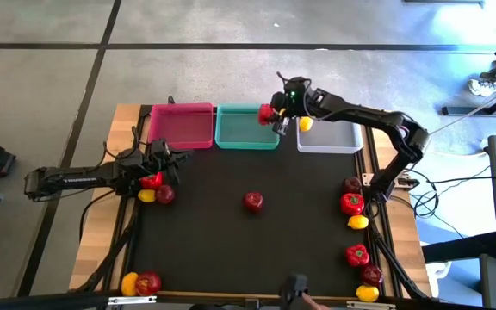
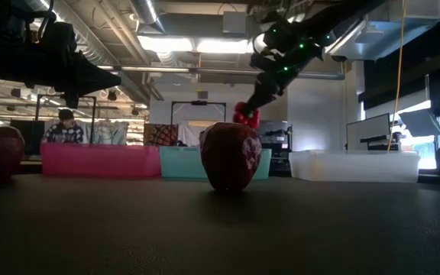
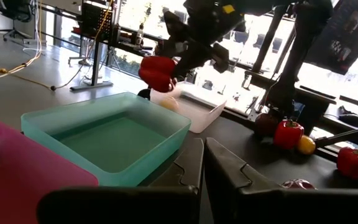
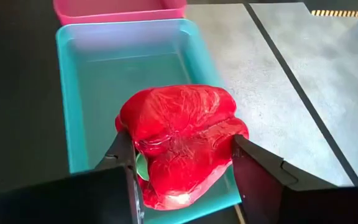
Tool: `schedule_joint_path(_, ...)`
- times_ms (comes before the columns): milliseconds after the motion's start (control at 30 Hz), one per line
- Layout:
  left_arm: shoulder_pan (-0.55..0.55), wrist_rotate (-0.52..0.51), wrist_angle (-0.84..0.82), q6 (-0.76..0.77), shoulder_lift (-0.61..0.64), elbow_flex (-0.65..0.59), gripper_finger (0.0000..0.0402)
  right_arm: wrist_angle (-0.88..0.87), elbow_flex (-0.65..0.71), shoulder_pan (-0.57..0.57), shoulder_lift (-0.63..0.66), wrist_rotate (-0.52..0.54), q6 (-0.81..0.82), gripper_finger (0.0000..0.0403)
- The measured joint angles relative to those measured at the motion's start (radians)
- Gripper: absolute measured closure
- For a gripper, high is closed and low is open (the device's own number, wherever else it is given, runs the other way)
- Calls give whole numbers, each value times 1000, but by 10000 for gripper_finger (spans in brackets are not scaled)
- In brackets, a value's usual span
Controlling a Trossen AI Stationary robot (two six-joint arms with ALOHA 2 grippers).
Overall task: Sort produce into baskets
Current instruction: Put the red bell pepper into the green bin
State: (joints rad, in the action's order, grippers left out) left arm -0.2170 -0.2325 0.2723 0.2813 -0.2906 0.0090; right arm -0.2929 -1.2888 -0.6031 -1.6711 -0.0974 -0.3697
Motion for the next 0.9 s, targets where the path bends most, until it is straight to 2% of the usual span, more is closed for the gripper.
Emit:
schedule_joint_path(233,0,0,0,-3,0,0,391,49,31,-30,0,-22,26,254)
schedule_joint_path(567,-3,-1,19,0,0,0,388,67,41,7,0,-199,104,254)
schedule_joint_path(700,-6,-2,29,3,0,0,353,57,41,54,0,-222,104,254)
schedule_joint_path(900,-6,-2,30,-22,0,0,258,63,41,130,0,-289,104,254)
